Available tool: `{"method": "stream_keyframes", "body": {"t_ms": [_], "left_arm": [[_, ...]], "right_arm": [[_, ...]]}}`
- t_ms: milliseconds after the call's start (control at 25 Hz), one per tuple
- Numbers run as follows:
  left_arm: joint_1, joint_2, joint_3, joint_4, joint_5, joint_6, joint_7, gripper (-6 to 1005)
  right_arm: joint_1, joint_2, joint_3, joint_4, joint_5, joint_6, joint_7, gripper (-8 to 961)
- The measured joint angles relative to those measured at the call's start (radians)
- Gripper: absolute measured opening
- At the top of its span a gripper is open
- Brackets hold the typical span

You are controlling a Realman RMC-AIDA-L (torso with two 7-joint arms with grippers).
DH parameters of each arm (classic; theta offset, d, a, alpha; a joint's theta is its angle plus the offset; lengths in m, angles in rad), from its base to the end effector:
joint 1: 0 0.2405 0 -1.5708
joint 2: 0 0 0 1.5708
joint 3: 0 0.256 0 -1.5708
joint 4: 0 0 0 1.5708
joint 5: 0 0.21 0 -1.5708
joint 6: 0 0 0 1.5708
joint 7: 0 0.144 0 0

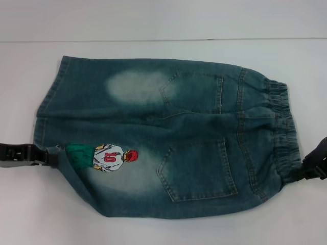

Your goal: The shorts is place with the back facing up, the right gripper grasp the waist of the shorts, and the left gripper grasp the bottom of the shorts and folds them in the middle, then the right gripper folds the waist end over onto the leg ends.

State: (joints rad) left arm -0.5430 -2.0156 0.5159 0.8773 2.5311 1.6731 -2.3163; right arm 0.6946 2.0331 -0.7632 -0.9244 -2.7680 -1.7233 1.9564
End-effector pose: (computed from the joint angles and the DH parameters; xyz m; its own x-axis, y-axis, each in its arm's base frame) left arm -0.3172 0.3182 0.0602 0.2390 0.9410 0.2396 0.9704 -0.2226 -0.0936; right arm 0.2767 0.3426 0.0420 0.7116 -0.6595 0.2421 -0.6247 -0.7517 -0.2116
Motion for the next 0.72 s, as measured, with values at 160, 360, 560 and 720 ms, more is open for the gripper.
{"method": "stream_keyframes", "body": {"t_ms": [160, 360, 560, 720], "left_arm": [[0.000, 0.000, -0.004, 0.000, 0.000, 0.005, 0.000, 55], [0.002, 0.003, -0.014, 0.000, -0.021, 0.006, -0.002, 55], [0.012, 0.008, -0.052, 0.004, -0.076, 0.008, -0.003, 54], [0.010, 0.020, -0.110, -0.013, -0.102, -0.019, 0.008, 54]], "right_arm": [[-0.005, 0.000, -0.002, 0.001, -0.001, 0.009, -0.002, 154], [-0.019, -0.001, 0.010, -0.002, 0.007, 0.011, -0.014, 53], [-0.059, -0.020, 0.068, -0.009, 0.072, -0.003, -0.016, 54], [-0.104, -0.057, 0.159, 0.014, 0.214, -0.012, -0.040, 55]]}}
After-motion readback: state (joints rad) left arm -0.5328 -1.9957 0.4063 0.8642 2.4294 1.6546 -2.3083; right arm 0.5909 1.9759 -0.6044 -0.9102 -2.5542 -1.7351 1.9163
